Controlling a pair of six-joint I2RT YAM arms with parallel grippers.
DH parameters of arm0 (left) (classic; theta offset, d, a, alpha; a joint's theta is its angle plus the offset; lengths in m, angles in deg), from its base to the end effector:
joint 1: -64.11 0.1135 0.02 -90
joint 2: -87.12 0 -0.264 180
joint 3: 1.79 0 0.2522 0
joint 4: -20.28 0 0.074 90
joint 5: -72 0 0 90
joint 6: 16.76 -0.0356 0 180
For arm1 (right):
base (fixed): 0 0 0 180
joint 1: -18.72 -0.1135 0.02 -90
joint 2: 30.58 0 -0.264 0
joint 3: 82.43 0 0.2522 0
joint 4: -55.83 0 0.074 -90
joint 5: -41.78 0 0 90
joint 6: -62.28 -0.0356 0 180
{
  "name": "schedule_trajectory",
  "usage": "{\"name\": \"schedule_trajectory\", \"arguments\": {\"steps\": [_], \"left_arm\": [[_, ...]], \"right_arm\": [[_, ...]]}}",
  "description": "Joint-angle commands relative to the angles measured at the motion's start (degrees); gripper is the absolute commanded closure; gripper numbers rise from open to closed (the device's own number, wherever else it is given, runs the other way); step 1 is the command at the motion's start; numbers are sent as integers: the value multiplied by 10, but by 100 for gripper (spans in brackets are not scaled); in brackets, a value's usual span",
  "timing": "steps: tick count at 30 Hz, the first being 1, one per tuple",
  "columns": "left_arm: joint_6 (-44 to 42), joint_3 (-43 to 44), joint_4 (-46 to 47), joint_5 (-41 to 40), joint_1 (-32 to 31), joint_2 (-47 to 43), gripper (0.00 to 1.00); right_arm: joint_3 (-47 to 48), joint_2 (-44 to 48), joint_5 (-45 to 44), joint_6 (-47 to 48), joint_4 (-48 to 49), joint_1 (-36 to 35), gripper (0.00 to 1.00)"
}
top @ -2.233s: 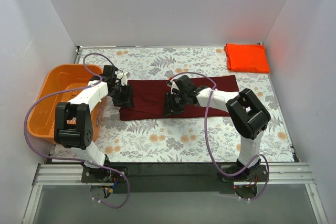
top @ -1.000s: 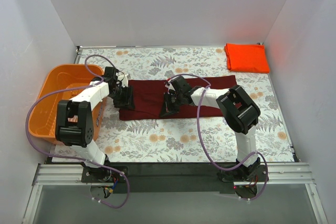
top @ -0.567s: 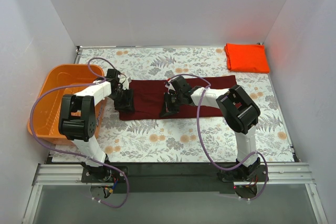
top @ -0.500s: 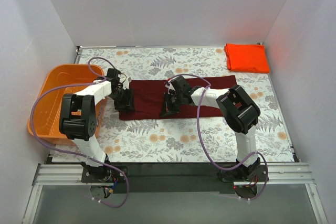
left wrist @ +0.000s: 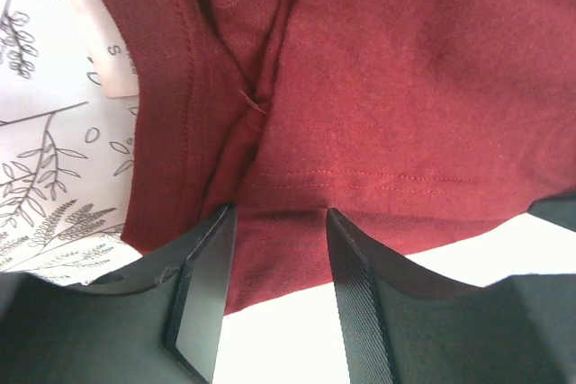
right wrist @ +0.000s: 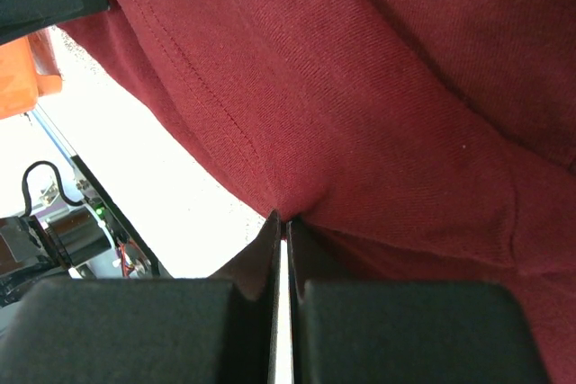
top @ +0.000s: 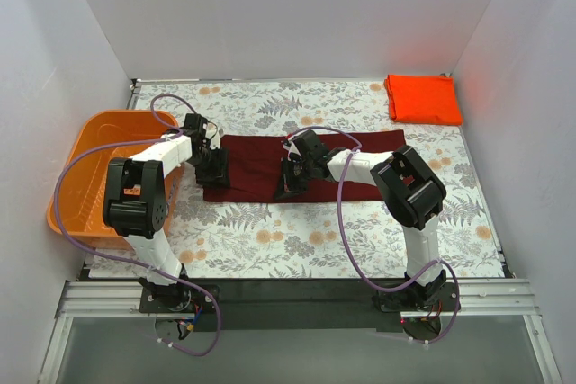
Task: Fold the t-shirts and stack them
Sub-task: Fold the tshirt
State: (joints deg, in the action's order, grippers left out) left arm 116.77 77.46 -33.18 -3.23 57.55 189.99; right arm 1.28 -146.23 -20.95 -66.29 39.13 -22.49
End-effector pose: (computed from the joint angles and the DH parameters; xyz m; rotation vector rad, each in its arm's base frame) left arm 0.3309 -0.0472 0.1641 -0.9113 2.8653 -0.4971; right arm 0.3038 0.2877 0.1388 -0.3041 2.6476 1.1364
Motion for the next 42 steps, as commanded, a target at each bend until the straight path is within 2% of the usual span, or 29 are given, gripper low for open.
{"name": "schedule_trajectory", "arguments": {"steps": [1, 9, 15, 17, 24, 28, 35, 42], "left_arm": [[1, 18, 23, -27, 1, -9, 57], [5, 31, 31, 18, 1, -2, 70], [1, 46, 29, 29, 1, -7, 90], [-3, 53, 26, 30, 1, -7, 100], [-15, 100, 18, 49, 1, 6, 100], [-15, 157, 15, 62, 1, 24, 100], [-10, 242, 7, 74, 1, 80, 100], [0, 281, 15, 90, 1, 124, 100]], "right_arm": [[-3, -5, 11, 7, 10, 3, 99], [-2, -4, 14, 9, 12, 3, 99], [11, -2, 17, 13, 13, 3, 99], [18, -3, 20, 15, 13, 3, 99], [52, 3, 34, 25, 11, 20, 99], [72, 2, 39, 27, 11, 37, 99], [103, -28, 49, 26, 10, 71, 99], [113, -45, 54, 35, 10, 89, 99]]}}
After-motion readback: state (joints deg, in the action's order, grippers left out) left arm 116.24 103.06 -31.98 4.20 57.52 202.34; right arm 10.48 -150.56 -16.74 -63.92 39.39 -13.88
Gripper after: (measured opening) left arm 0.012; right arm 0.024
